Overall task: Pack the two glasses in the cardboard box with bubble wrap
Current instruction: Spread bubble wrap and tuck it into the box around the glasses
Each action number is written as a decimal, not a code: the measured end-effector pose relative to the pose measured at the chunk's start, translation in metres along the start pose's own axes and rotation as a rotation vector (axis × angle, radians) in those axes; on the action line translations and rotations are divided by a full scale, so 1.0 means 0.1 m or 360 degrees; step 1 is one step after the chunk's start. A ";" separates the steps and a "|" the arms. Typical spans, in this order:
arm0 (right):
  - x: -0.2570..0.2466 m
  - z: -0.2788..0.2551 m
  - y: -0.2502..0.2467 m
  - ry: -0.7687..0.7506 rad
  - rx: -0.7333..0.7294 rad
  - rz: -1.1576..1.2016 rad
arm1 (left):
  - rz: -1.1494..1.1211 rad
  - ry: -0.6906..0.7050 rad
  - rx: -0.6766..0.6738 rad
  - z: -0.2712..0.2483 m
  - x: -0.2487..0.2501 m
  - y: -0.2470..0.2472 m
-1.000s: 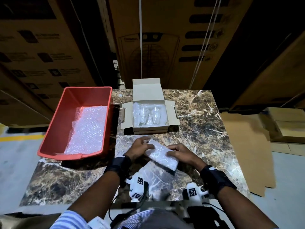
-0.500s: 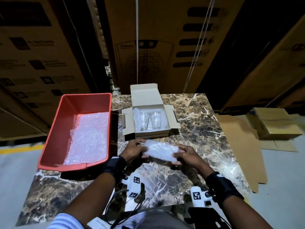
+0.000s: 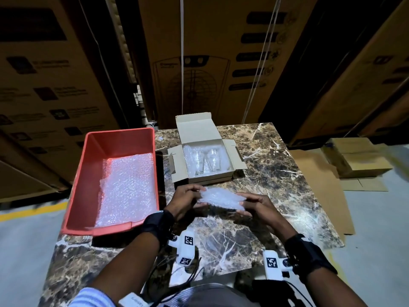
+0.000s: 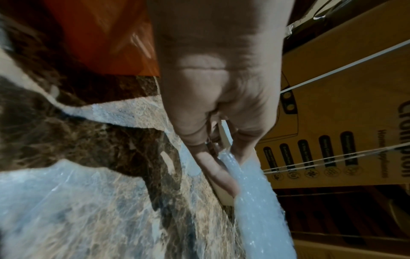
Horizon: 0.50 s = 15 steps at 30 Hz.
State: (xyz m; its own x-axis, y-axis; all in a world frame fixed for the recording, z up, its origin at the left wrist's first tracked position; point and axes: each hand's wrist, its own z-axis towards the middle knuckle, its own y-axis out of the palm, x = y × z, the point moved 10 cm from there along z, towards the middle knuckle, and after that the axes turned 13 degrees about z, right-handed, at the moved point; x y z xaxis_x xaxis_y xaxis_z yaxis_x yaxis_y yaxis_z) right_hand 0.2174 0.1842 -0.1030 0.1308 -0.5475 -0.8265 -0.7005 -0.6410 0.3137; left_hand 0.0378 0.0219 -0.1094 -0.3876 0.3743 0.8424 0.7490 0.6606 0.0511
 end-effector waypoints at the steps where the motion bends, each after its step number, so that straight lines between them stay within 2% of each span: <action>1: 0.00 -0.01 0.00 0.0001 -0.0001 0.0001 | -0.0019 0.0002 -0.0010 -0.01 0.02 0.00; 5: -0.06 -0.06 -0.01 -0.0059 -0.0014 -0.0081 | -0.0061 0.0010 -0.0053 -0.03 0.11 0.05; 10: -0.22 -0.19 0.06 -0.0189 0.0007 -0.0143 | -0.0146 0.0000 0.0015 0.05 0.10 0.02; 12: -0.29 -0.20 0.05 -0.0288 0.0028 -0.0392 | 0.0000 0.0036 0.0014 0.09 0.08 0.01; 15: -0.33 -0.15 0.03 -0.0360 0.0020 -0.0506 | 0.0365 0.0193 0.0006 0.15 0.13 0.00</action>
State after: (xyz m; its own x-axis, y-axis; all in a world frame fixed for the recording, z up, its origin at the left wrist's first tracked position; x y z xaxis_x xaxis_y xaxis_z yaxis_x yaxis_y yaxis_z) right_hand 0.2211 0.1921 -0.0677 0.1858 -0.1894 -0.9641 -0.6588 -0.7520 0.0208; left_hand 0.0247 0.0369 -0.1066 -0.1403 0.4340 0.8899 0.8080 0.5697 -0.1504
